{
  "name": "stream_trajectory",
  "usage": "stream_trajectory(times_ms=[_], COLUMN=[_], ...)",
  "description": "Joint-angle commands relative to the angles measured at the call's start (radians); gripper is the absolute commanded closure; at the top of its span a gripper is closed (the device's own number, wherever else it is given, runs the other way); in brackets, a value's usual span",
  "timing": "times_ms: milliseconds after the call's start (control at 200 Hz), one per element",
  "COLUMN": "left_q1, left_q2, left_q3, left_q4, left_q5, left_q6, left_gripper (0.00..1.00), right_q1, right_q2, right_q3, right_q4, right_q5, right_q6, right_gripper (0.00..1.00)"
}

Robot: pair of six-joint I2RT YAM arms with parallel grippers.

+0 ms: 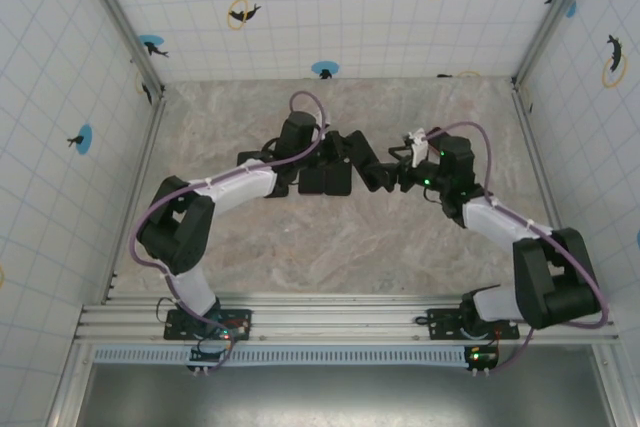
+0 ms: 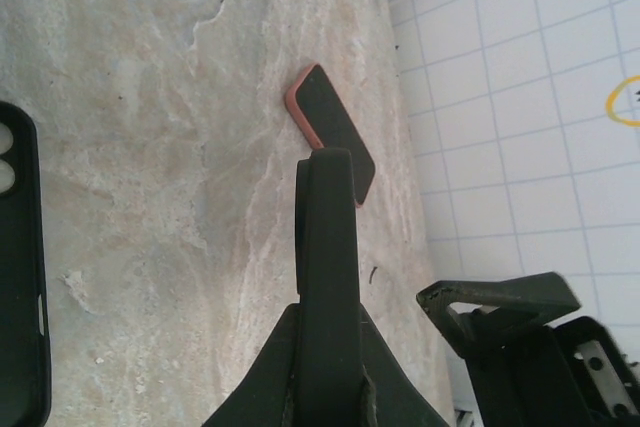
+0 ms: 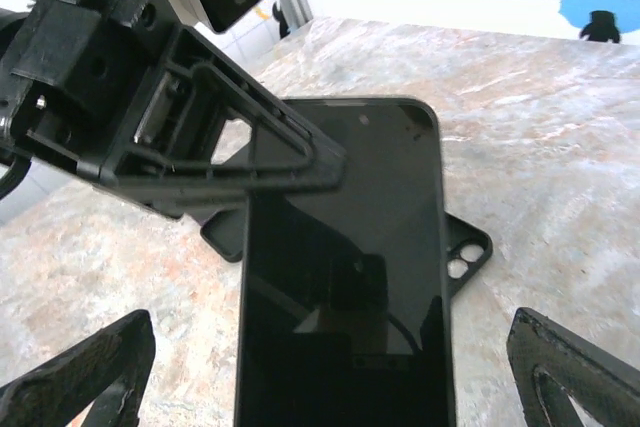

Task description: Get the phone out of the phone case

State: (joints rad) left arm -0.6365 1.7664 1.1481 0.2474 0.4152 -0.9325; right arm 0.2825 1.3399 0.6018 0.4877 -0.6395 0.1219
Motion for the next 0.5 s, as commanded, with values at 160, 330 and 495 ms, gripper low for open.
stream_trajectory(times_ms=[160,330,495], left_q1=[0.073,0.090,0.089], left_q2=[-0.103,-0.089,-0.068], left_q3=[0.011,-0.001,0.000], left_q4=[0.191,0.341,0.454], left_q5=[0.211,0.294,0.357], left_q6=[0.004,-0.090,-0.183], left_gripper=[0.99,0.99,0.99], right_q1=[-0.013,0.048,0.128], right_q2=[-0.153,-0.228,-0.259], right_q3=[-0.188,-0.294,-0.364], right_q4=[0.280,0.430,0.581], right_q5=[0.066,0.151,0.247], right_q6=[0.384,0.575,0.698], right_gripper=[0.14,0.27,0.36])
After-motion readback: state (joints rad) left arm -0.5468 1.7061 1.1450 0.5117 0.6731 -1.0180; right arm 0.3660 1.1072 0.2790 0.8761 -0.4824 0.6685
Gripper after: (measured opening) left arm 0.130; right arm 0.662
